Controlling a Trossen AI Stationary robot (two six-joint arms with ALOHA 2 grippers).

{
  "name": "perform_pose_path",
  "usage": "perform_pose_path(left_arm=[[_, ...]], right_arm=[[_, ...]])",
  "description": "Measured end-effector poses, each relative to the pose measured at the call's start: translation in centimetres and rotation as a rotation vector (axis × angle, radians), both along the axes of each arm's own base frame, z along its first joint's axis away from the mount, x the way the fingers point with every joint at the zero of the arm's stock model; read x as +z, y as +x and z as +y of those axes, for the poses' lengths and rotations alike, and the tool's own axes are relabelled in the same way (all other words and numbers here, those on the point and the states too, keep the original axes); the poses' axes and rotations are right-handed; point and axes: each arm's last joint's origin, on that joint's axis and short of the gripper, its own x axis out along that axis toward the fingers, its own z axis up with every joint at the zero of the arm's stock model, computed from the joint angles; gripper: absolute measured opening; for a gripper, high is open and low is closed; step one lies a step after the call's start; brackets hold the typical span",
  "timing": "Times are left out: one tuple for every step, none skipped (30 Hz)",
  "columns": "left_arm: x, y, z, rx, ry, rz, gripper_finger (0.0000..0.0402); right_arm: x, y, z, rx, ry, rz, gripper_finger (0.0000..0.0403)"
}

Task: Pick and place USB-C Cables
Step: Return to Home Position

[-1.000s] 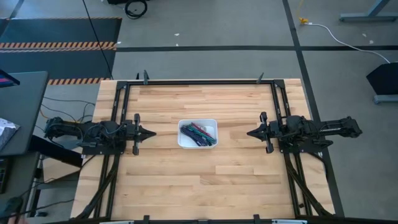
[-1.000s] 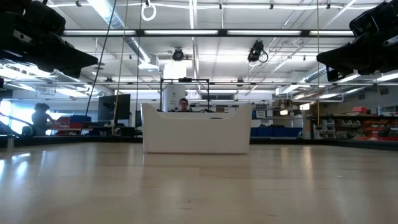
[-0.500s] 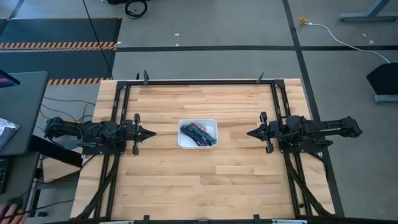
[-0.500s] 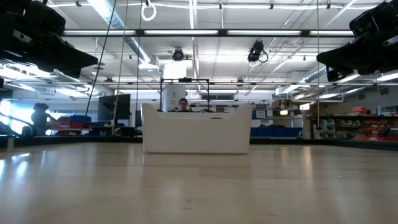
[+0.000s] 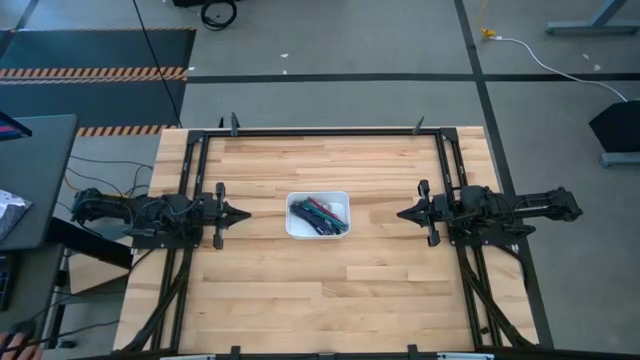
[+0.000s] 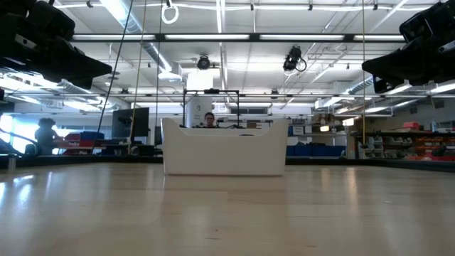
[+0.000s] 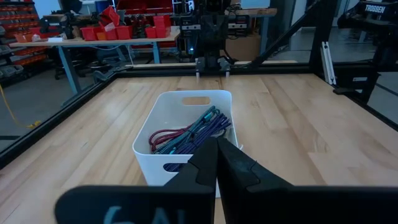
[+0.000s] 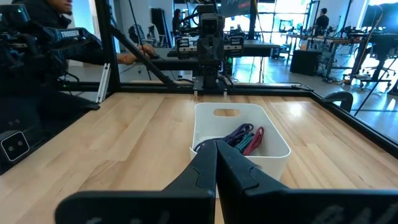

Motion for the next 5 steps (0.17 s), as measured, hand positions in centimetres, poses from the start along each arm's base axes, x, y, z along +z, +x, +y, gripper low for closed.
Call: perform_pose_path(left_arm=[[0.00, 0.00, 0.00, 0.000, 0.000, 0.000, 0.0009], [0.00, 0.00, 0.00, 0.000, 0.000, 0.000, 0.0009], [0.00, 0.00, 0.00, 0.000, 0.000, 0.000, 0.0009], [0.00, 0.00, 0.00, 0.000, 0.000, 0.000, 0.0009], [0.00, 0.00, 0.00, 0.000, 0.000, 0.000, 0.0009]], right_arm=[[0.00, 0.00, 0.00, 0.000, 0.000, 0.000, 0.0007], [0.00, 0.00, 0.00, 0.000, 0.000, 0.000, 0.0007], [0.00, 0.00, 0.00, 0.000, 0.000, 0.000, 0.0007], [0.00, 0.00, 0.00, 0.000, 0.000, 0.000, 0.0007], [0.00, 0.00, 0.00, 0.000, 0.000, 0.000, 0.0007]])
